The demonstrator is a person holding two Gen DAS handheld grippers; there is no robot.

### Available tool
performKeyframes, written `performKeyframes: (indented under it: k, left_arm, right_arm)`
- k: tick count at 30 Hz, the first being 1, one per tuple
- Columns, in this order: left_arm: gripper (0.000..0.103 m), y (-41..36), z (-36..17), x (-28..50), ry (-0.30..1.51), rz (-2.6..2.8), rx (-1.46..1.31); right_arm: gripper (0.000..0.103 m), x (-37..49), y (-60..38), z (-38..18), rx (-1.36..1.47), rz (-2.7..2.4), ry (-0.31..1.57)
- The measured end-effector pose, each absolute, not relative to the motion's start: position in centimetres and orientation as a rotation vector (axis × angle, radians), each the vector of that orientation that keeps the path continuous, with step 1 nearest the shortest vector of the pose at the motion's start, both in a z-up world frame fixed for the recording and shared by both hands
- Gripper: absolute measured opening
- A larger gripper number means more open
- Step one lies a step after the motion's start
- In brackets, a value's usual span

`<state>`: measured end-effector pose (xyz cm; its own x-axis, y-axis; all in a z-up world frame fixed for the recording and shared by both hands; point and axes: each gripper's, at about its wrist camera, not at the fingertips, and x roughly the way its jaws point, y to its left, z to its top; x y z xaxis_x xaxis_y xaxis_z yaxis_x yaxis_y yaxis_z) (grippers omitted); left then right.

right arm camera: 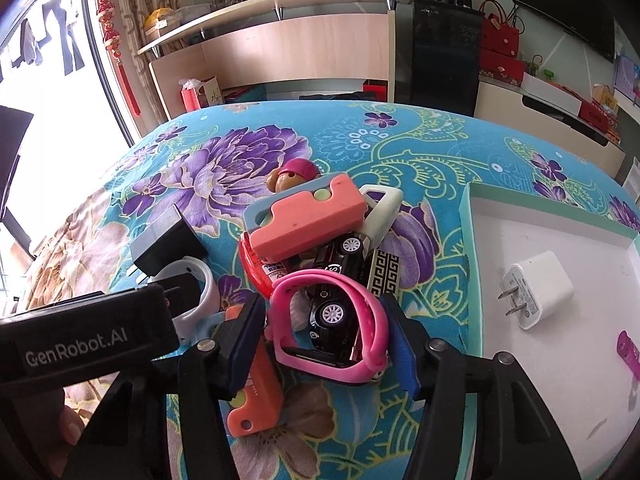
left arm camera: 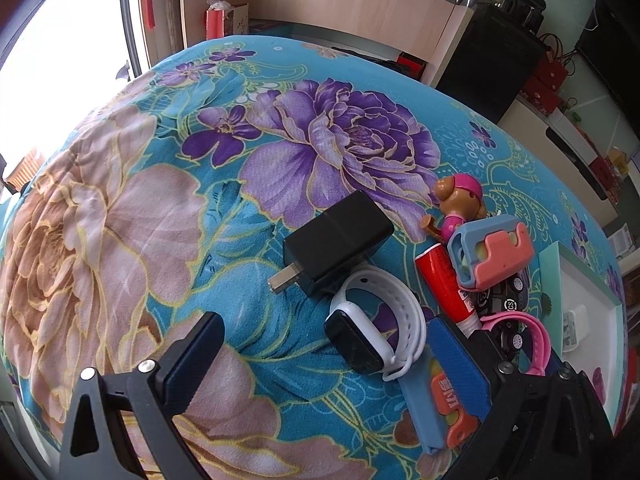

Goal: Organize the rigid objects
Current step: 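Grasp the pink watch band with the right tool while the left tool grasps the white smartwatch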

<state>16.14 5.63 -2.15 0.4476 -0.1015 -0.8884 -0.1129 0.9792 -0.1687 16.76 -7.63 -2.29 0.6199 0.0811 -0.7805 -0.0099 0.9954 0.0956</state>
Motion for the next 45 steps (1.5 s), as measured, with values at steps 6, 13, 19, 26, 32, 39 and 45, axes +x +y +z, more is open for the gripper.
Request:
performKeyframes:
  k: [6, 13, 19, 26, 32, 39, 45]
  left_arm:
    - [0.103, 5.2, -2.6, 16.3, 1.122, -0.010, -0.223]
    - [0.103, 5.0, -2.8, 16.5, 1.127, -0.013, -0.222]
    - [0.103, 5.0, -2.9, 16.5, 1.124, -0.006, -0.216]
    - [0.097, 4.5, -2.9, 16.5, 1.097, -0.011, -0.192]
    - [0.080, 4.2, -3.0, 16.5, 1.098, -0.024, -0.190]
    - [0.058, 3.9, -2.9, 16.4, 1.095, -0.072, -0.207]
    - [0.058, 4.3, -2.4, 16.3, 1.080, -0.076, -0.215]
  right_arm:
    - [0.058, 16.4, -8.7, -2.0, 0.113, 0.050, 0.908]
    - [0.058, 15.4, -9.8, -0.9, 0.103, 0.036, 0.884]
    - [0.058, 14.9, -10.3, -0.2, 0.100, 0.032, 0.859]
    - [0.058, 14.7, -10.9, 0.1, 0.115, 0.024, 0.847]
    - [0.058, 14.6, -10.9, 0.2, 0.119, 0.025, 0.846]
    - [0.058, 14.6, -10.9, 0.1, 0.119, 0.025, 0.848]
    - [0.058, 14.7, -10.9, 0.1, 0.121, 0.026, 0.846]
